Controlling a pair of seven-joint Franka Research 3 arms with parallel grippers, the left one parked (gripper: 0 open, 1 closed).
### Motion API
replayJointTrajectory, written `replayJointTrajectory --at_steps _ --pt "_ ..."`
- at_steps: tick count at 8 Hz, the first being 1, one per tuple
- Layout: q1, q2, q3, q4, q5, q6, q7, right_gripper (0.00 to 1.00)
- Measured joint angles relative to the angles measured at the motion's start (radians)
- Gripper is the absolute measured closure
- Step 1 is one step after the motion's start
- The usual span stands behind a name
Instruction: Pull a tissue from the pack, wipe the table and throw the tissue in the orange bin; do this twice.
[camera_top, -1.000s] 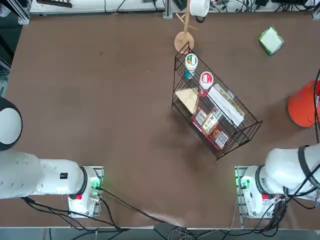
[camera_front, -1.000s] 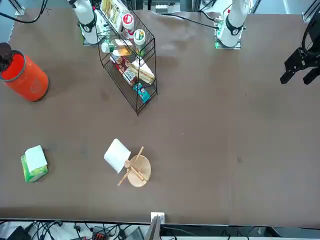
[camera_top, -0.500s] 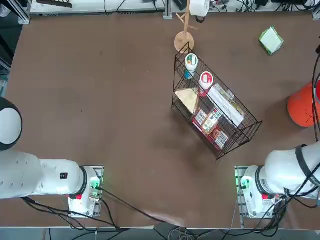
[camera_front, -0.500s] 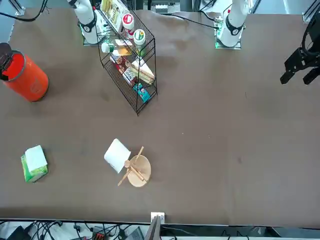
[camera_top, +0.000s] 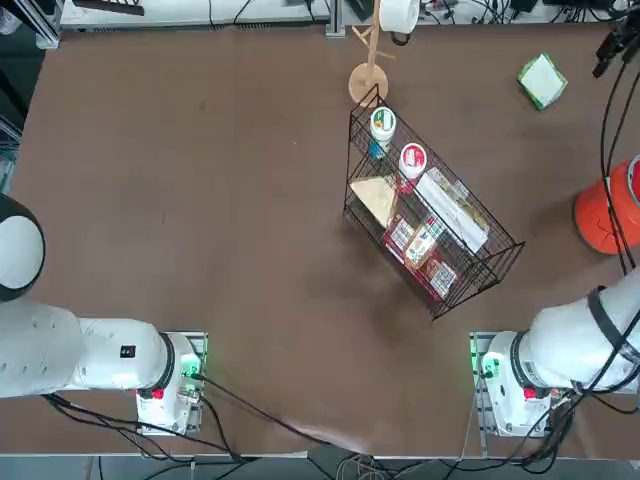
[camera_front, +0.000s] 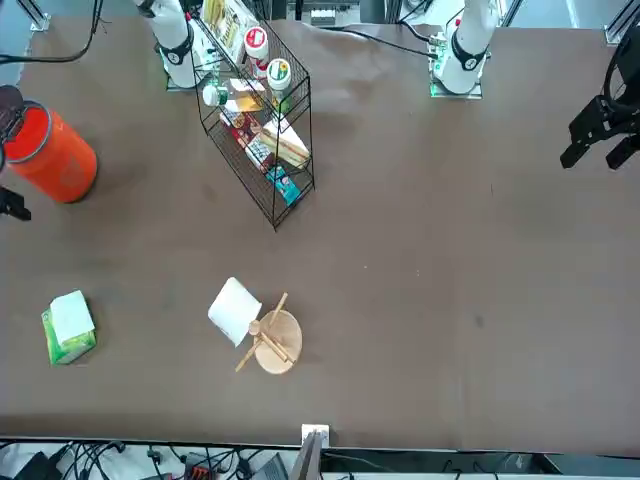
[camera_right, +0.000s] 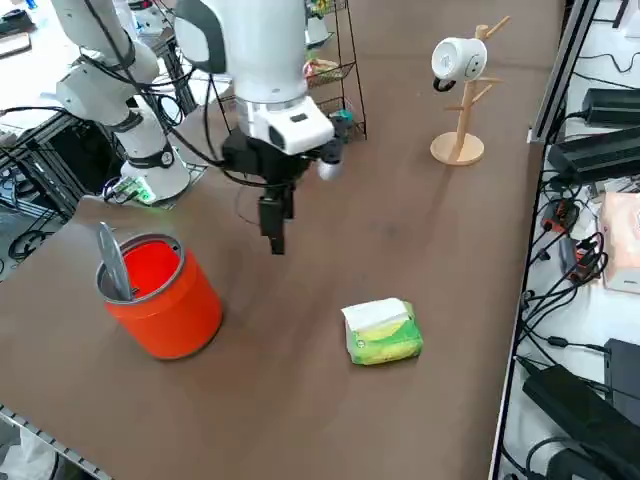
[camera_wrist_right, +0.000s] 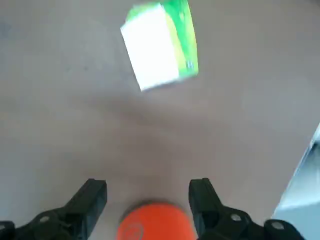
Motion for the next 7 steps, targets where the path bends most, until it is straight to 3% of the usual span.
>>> replayJointTrajectory --at_steps 5,7 --pt "0.016 0.206 -0.004 0.005 -0.001 0.428 -0.153 0.07" --pt "0.021 0.282 0.002 0.04 -0.001 0.519 -0.153 0.1"
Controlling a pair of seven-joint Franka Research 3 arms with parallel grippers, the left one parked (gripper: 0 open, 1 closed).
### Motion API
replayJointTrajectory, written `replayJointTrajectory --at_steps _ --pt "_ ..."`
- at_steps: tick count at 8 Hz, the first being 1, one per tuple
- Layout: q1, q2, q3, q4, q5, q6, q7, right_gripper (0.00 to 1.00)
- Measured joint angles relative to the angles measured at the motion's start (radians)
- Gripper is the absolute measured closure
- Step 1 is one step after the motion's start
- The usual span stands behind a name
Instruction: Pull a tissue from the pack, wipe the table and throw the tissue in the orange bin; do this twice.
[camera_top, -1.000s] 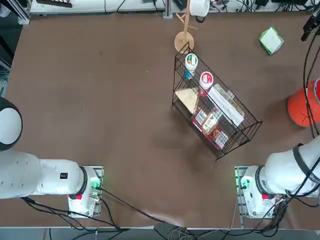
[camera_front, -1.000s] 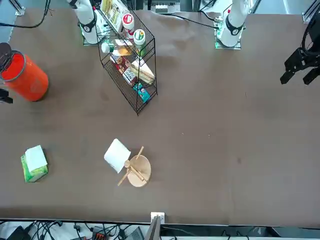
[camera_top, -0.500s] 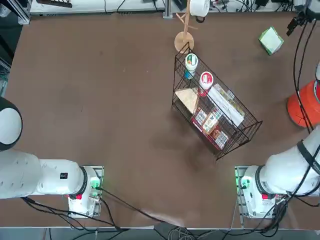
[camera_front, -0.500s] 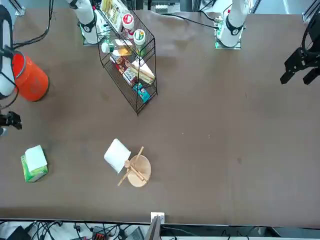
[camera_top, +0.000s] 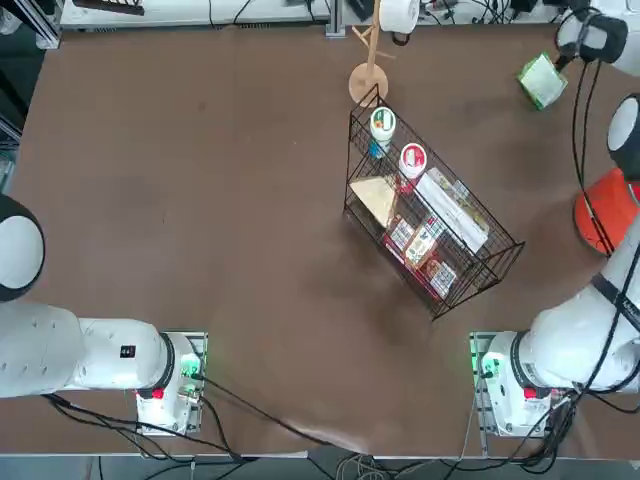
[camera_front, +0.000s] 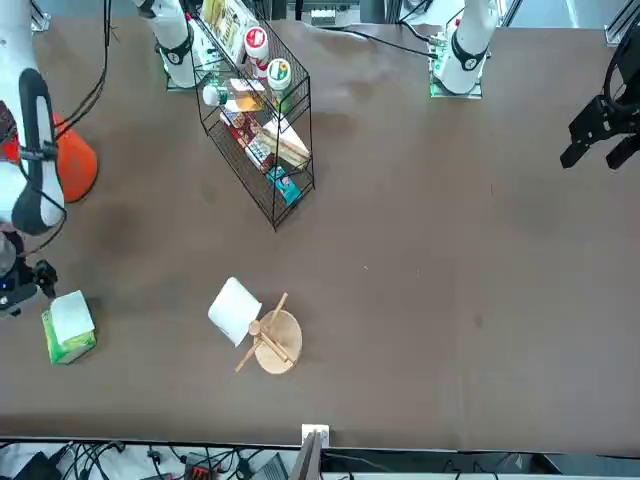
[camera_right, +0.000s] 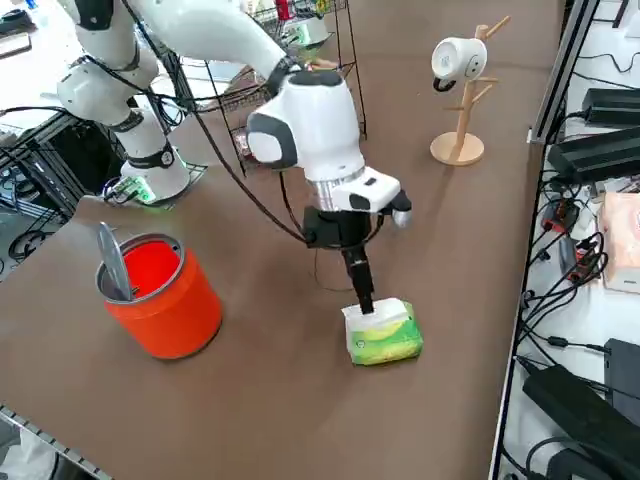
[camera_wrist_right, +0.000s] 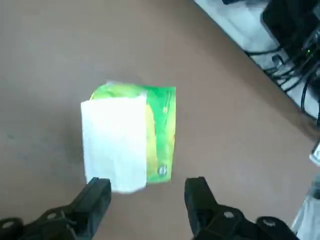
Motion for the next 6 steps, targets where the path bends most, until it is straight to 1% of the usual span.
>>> replayJointTrajectory --at_steps 1,2,3,4,5,6 --pt "0.001 0.031 0.001 0.029 0.014 0.01 0.0 0.12" --pt "0.001 0.054 0.007 0.053 0.049 0.012 -0.002 0.14" --pt "0.002 0.07 0.026 0.066 0.078 0.012 -0.004 0.17" --pt "0.005 0.077 0.043 0.07 0.083 0.012 -0.004 0.18" --pt "0.011 0.082 0.052 0.071 0.083 0.012 -0.009 0.17" --pt "0.01 0.088 0.053 0.072 0.083 0.012 -0.023 0.17"
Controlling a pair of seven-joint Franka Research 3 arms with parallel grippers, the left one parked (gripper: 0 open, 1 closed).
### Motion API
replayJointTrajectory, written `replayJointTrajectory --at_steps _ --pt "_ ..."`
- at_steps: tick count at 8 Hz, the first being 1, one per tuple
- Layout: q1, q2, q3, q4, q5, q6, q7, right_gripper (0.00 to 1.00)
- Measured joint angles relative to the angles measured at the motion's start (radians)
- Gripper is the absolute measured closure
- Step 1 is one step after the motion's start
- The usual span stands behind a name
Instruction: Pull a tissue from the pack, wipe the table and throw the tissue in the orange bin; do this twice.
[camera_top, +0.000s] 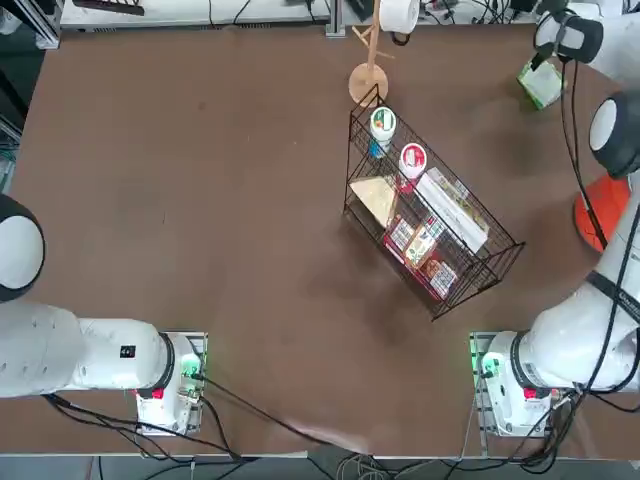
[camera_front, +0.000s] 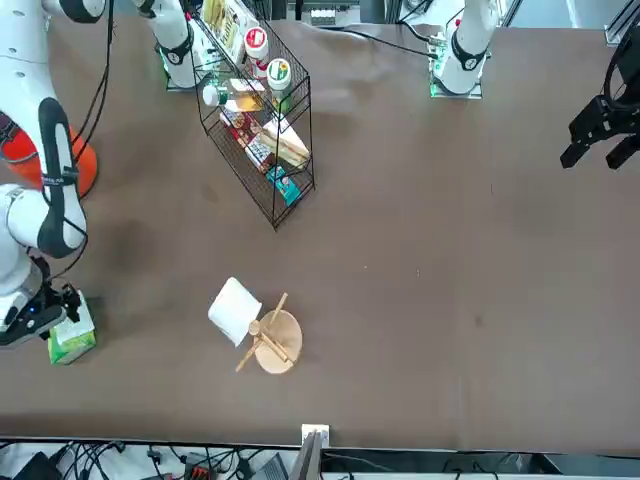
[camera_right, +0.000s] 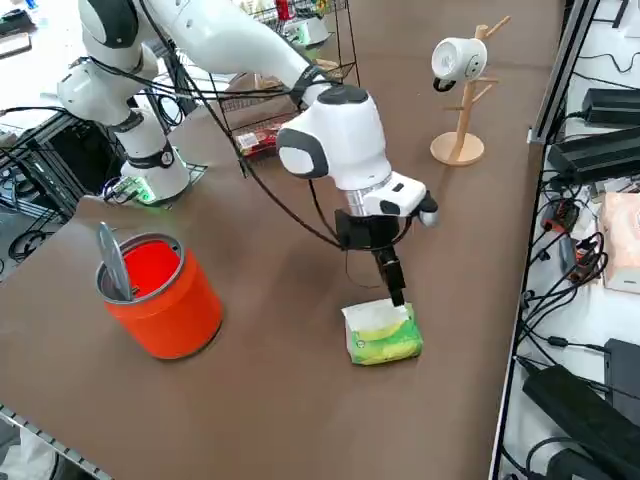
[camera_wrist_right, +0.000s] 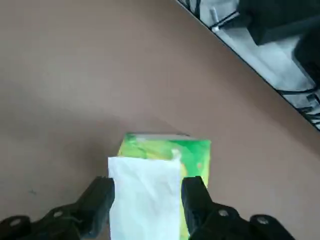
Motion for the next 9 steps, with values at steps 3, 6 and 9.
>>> replayJointTrajectory --at_steps 3,6,9 --pt "-0.02 0.021 -0.005 0.018 0.0 0.005 -0.021 0.18" --pt "-0.039 0.066 -0.005 0.079 0.003 0.005 -0.024 0.2" --pt "-0.039 0.087 -0.001 0.087 0.065 0.005 -0.025 0.22"
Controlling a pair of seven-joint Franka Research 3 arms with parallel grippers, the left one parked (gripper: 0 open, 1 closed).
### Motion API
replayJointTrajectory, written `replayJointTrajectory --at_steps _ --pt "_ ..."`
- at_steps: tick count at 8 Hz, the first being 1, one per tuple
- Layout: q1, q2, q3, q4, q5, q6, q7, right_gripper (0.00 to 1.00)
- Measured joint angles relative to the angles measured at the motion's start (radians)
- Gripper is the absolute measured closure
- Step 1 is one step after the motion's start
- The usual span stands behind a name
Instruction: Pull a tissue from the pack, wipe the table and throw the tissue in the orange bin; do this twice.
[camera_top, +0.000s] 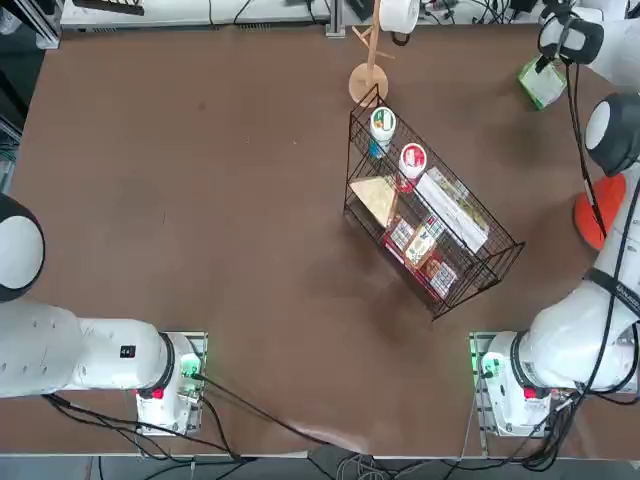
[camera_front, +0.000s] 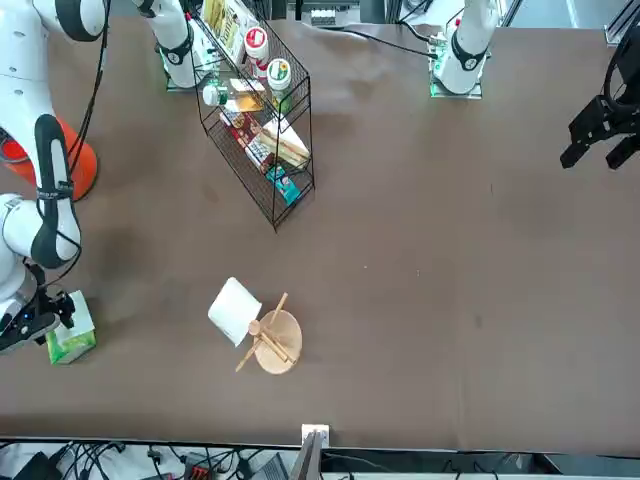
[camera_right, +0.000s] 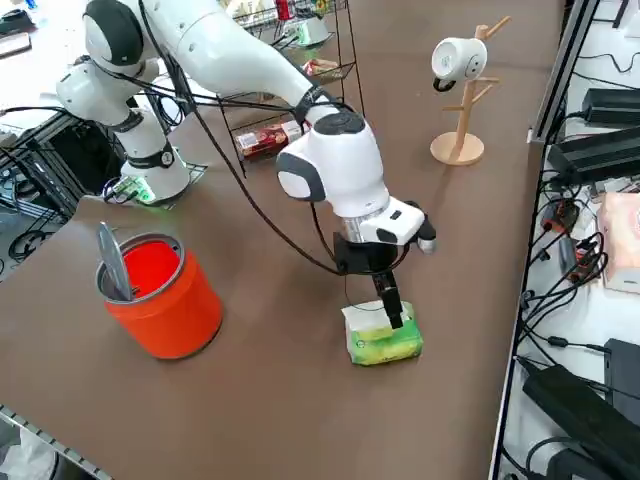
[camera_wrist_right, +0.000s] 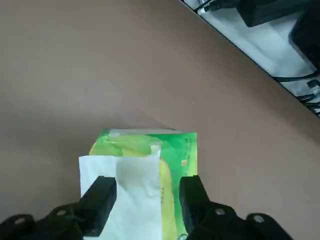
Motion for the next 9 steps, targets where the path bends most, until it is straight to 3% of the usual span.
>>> replayJointTrajectory --at_steps 6,8,9 --pt "0.0 0.015 0.001 0.0 0.01 0.0 0.0 0.32" --pt "0.0 0.017 0.001 0.0 0.01 0.0 0.0 0.42" --pt "0.0 0.017 0.001 0.0 0.01 -0.002 0.0 0.56"
